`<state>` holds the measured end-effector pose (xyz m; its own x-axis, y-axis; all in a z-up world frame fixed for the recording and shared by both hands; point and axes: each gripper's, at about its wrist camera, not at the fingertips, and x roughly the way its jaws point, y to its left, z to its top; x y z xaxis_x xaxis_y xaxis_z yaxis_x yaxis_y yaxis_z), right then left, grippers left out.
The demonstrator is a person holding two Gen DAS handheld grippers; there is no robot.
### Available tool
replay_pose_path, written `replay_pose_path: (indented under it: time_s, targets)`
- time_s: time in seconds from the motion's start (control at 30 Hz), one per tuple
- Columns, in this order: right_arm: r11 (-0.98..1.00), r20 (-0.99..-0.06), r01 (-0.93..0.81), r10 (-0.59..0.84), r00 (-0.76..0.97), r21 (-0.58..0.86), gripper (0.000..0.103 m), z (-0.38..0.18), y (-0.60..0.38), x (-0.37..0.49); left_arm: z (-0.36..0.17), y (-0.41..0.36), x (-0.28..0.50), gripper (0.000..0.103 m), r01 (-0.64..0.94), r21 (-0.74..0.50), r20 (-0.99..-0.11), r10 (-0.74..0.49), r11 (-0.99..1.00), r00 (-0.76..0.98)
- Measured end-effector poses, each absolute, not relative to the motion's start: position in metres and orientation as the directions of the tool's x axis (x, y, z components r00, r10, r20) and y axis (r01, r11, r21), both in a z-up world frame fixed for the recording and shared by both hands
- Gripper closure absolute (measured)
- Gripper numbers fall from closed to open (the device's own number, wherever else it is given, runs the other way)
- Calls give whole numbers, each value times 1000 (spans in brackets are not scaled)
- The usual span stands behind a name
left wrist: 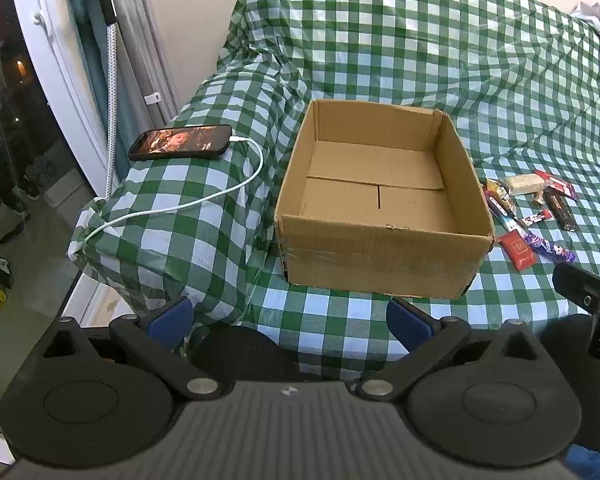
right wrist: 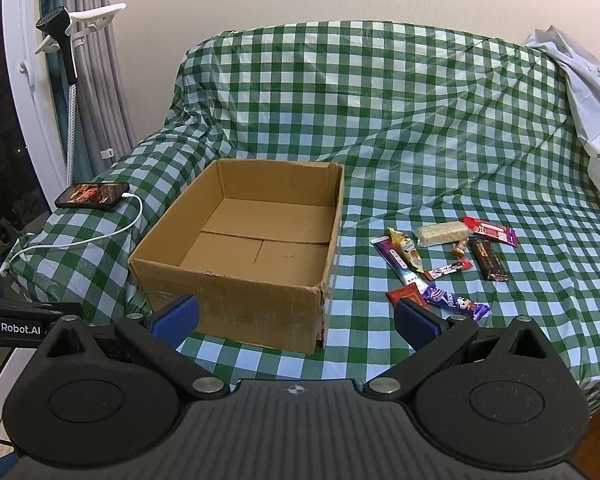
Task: Organize snacks
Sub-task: 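Move both tools toward the snack pile beside the cardboard box, then grasp the purple cow-print bar with the right tool while the left tool grasps the red square packet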
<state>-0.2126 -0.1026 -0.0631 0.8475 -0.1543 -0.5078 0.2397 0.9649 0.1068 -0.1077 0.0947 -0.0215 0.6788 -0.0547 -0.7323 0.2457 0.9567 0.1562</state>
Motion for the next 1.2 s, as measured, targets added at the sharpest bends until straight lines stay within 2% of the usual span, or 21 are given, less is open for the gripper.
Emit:
replay_pose_path:
  time_s: [0.13, 0.3, 0.4, 0.57, 0.97, 1.2]
  targets:
    - [965, -507, 241, -157, 848, 104, 0, -68, -102, -213, -23, 93, -107, 0, 250, 162, -738, -51, 955, 672]
    - [941, -512, 237, -84, 855, 241, 0, -68, -106, -212, -25, 90, -106, 0, 254, 170, -747, -44, 952, 663]
    - [939, -505, 237, -84, 859, 248, 0, -69, -109, -211, -26, 86, -104, 0, 259, 176, -754, -38, 950, 656]
    - [940, -494, 245, -101, 864, 237, 0, -75, -119, -211, -30, 79, -101, 0, 270, 193, -765, -27, 943, 644]
    - [906, -537, 327, -141, 832, 269, 0, -88, -157, -208, -41, 37, -93, 0, 325, 243, -790, -8, 914, 612]
    - [864, -530, 419, -226, 818, 278, 0, -105, -201, -212, -51, -1, -82, 0, 386, 239, -819, -28, 891, 573]
